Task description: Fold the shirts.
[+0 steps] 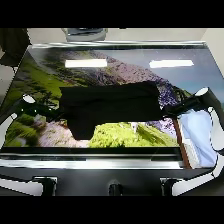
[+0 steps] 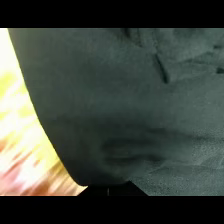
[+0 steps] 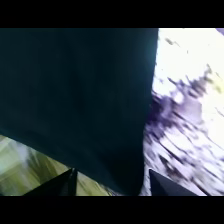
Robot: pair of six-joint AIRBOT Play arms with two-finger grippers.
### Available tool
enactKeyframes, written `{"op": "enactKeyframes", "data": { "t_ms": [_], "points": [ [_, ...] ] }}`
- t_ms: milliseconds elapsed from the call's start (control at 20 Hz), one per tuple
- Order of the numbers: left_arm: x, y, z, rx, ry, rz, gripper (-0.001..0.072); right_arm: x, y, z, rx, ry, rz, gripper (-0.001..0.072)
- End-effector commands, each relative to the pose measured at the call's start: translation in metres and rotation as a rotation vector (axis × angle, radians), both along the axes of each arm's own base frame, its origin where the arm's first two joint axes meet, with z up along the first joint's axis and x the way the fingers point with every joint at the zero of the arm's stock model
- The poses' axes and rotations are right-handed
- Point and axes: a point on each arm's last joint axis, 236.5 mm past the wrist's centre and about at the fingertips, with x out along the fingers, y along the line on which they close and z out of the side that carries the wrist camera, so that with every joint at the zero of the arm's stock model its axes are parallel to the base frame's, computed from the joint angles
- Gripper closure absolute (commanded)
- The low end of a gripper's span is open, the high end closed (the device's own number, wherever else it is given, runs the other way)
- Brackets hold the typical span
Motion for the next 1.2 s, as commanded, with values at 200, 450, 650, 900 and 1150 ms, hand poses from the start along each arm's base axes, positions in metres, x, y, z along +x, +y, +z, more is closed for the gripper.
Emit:
{"op": "enactKeyframes", "data": {
  "t_ms": [200, 450, 650, 900, 1150],
  "points": [
    [0.018, 0.007, 0.025, 0.004, -0.069, -0.03, 0.068, 0.011, 0.026, 0.009, -0.049, -0.057, 0.097, 0.0672],
    [0.093, 0.029, 0.234, 0.129, -0.599, -0.023, 0.0681, 0.072, -0.002, 0.178, -0.218, -0.546, 0.116, 0.0673],
    [0.032, 0.02, 0.529, 0.25, -1.276, 0.052, 0.0679, 0.038, -0.02, 0.445, -0.53, -1.197, 0.015, 0.0672],
    [-0.149, 0.0, 0.69, 0.328, -1.799, 0.178, 0.0679, -0.134, -0.034, 0.609, -0.881, -1.575, -0.18, 0.0672],
    [-0.239, 0.002, 0.706, 0.353, -1.893, 0.292, 0.0679, -0.218, -0.015, 0.628, -0.896, -1.654, -0.223, 0.0672]
  ]
}}
